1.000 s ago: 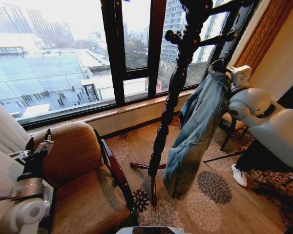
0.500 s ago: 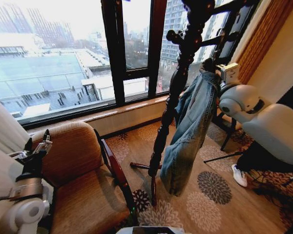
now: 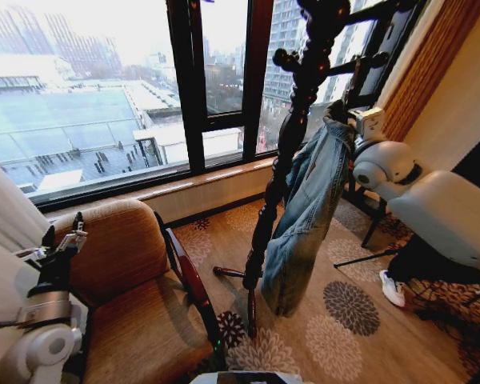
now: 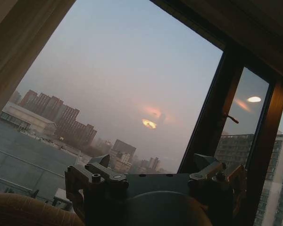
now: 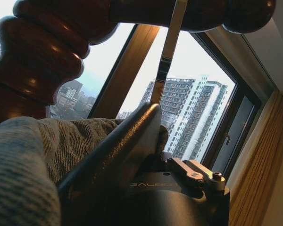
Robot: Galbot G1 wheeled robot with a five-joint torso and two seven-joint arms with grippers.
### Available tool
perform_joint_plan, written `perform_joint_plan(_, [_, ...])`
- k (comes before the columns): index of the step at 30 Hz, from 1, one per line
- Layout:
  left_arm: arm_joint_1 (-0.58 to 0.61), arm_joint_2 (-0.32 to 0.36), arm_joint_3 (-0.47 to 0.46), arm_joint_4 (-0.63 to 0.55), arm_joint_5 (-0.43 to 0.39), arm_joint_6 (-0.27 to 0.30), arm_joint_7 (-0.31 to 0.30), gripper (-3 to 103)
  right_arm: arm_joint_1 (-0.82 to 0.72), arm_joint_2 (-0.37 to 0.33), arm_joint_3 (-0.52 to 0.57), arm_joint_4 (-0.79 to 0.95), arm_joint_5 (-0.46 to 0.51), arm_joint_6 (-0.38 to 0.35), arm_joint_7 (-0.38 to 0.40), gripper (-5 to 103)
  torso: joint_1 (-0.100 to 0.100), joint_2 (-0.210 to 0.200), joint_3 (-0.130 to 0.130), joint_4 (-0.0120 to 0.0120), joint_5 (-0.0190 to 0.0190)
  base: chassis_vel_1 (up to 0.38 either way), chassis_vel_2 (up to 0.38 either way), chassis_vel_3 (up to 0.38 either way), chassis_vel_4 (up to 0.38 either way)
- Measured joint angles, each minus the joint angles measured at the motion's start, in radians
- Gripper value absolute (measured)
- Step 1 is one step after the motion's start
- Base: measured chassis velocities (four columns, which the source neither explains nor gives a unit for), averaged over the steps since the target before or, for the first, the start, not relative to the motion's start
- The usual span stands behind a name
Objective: Pick up the clothes from the bed and hang them on the clothes hanger.
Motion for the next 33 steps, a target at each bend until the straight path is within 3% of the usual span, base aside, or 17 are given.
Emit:
perform_joint_plan(12, [-0.001, -0.007, 0.003, 0.001, 0.006, -0.002, 0.001, 100, -0.030, 0.005, 0.011, 0.004, 0.004, 0.020, 0.003, 19, 0.000, 0.000, 0.000, -0.0002, 0.0002, 0.000, 0.000, 0.000, 0.000])
perform_joint_plan(17, [-0.003, -0.007, 0.005, 0.001, 0.007, -0.002, 0.001, 100, -0.062, -0.003, 0.033, 0.017, 0.012, 0.018, 0.005, 40, 0.000, 0.000, 0.001, -0.0004, 0.0009, 0.000, 0.000, 0.000, 0.000])
perform_joint_plan(20, [-0.003, -0.006, 0.005, 0.002, 0.007, -0.002, 0.001, 100, -0.079, -0.008, 0.046, 0.028, 0.012, 0.018, 0.008, 46, 0.001, 0.000, 0.001, -0.0005, 0.0010, 0.000, 0.000, 0.000, 0.000])
perform_joint_plan(23, [-0.003, -0.006, 0.007, 0.002, 0.009, -0.001, 0.001, 100, -0.118, -0.019, 0.082, 0.055, 0.012, 0.020, 0.017, 62, 0.000, 0.000, 0.000, -0.0002, 0.0002, 0.000, 0.000, 0.000, 0.000])
perform_joint_plan(26, [-0.003, -0.006, 0.009, 0.002, 0.010, -0.001, 0.001, 100, -0.145, -0.029, 0.109, 0.074, 0.012, 0.021, 0.018, 68, 0.000, 0.000, 0.000, -0.0002, 0.0003, 0.000, 0.000, 0.000, 0.000])
perform_joint_plan(27, [-0.003, -0.006, 0.011, 0.001, 0.011, -0.001, 0.001, 100, -0.154, -0.034, 0.119, 0.081, 0.012, 0.024, 0.018, 79, 0.000, 0.000, 0.000, -0.0002, 0.0002, 0.000, 0.000, 0.000, 0.000])
perform_joint_plan(28, [-0.003, -0.006, 0.011, 0.001, 0.011, -0.001, 0.001, 100, -0.154, -0.034, 0.119, 0.081, 0.012, 0.024, 0.018, 79, 0.000, 0.000, 0.000, -0.0002, 0.0002, 0.000, 0.000, 0.000, 0.000])
perform_joint_plan(29, [-0.003, -0.006, 0.012, 0.000, 0.013, 0.000, 0.001, 100, -0.165, -0.039, 0.131, 0.092, 0.012, 0.030, 0.018, 79, 0.000, 0.000, 0.000, -0.0003, 0.0004, 0.000, 0.000, 0.000, 0.000])
perform_joint_plan(33, [-0.002, -0.007, 0.014, -0.006, 0.015, 0.000, 0.001, 100, -0.186, -0.050, 0.162, 0.127, 0.017, 0.061, 0.018, 98, 0.000, 0.000, 0.000, -0.0003, 0.0004, 0.000, 0.000, 0.000, 0.000])
